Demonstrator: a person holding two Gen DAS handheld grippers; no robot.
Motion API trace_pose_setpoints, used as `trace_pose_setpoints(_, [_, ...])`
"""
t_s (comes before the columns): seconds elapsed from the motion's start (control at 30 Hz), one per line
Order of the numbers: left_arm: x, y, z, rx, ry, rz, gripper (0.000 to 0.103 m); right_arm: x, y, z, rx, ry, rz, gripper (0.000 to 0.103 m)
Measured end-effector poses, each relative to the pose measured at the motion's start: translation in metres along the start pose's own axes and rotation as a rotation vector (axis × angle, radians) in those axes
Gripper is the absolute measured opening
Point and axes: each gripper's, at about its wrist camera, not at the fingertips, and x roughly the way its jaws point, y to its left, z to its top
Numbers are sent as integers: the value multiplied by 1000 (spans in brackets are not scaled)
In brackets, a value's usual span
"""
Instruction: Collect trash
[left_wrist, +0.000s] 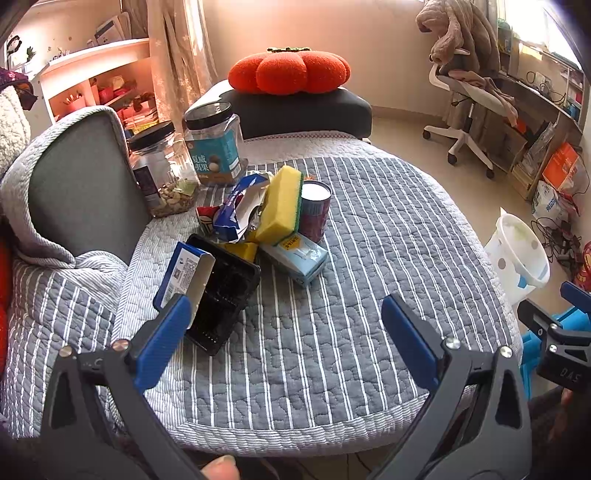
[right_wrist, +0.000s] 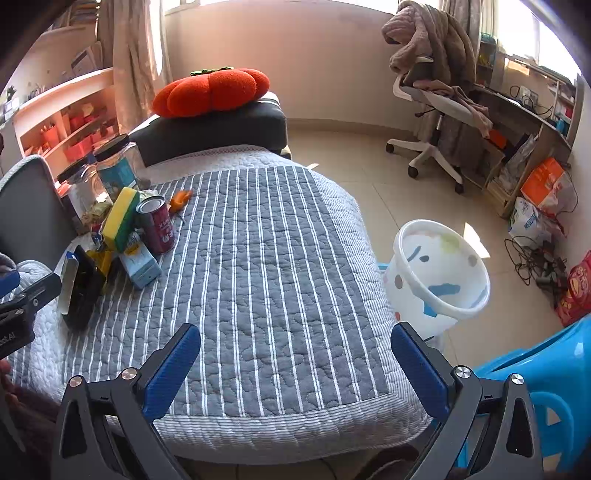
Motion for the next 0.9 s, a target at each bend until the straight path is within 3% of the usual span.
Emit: trace_pose_setpoints(0.9, [6, -5, -3, 24, 35, -19, 102, 0, -4, 0, 2, 2, -31, 103])
